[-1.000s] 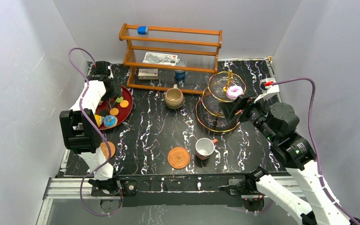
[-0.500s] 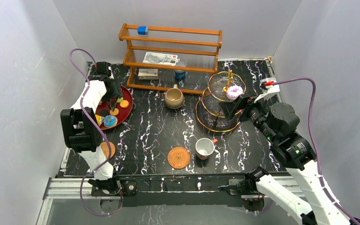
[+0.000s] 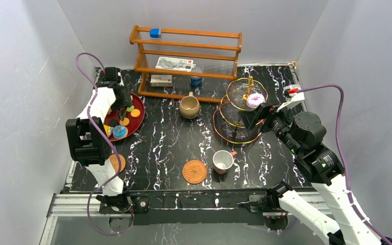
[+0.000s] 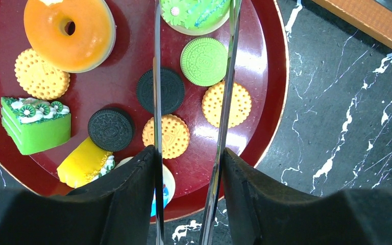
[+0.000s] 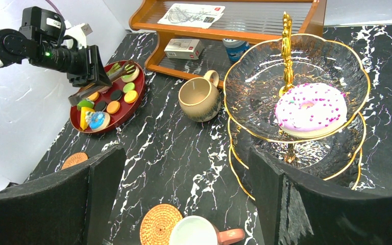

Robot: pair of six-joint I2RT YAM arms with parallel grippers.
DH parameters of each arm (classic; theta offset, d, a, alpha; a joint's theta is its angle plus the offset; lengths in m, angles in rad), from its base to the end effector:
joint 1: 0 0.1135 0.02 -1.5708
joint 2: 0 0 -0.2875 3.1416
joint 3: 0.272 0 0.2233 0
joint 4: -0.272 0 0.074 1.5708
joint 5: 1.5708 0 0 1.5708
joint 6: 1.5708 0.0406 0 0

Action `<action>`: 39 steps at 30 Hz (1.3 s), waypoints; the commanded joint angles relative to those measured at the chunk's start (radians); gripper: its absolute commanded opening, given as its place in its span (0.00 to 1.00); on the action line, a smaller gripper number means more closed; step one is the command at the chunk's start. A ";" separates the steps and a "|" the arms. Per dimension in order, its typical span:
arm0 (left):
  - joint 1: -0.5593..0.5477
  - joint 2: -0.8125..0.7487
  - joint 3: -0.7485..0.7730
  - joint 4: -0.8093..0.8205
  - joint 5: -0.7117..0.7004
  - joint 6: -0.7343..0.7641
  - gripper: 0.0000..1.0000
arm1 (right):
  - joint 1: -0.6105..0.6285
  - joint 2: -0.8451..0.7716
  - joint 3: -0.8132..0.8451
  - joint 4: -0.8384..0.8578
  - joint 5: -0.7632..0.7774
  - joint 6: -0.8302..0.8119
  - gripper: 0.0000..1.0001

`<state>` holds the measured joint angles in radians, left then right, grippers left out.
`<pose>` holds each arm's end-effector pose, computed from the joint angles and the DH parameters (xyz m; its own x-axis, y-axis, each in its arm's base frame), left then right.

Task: Serve the afternoon tea
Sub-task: Pick up the desert from the tray.

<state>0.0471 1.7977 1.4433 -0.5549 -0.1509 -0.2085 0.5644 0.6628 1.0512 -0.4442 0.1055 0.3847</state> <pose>0.3766 0.0239 0.2852 -0.7424 -0.2399 -0.6255 -0.2989 0.9542 -0.0111 0.0732 0.0413 0.4210 -0.2100 0.3088 -0.9277 -0.3930 0.8421 0.3693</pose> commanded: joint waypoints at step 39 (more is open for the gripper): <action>-0.088 -0.340 0.089 -0.085 0.460 -0.026 0.42 | 0.005 -0.009 0.087 0.000 0.102 -0.029 0.99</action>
<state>0.0196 1.5352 1.5143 -0.6655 0.1719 -0.2287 0.5644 0.6621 1.0824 -0.4709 0.1688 0.3798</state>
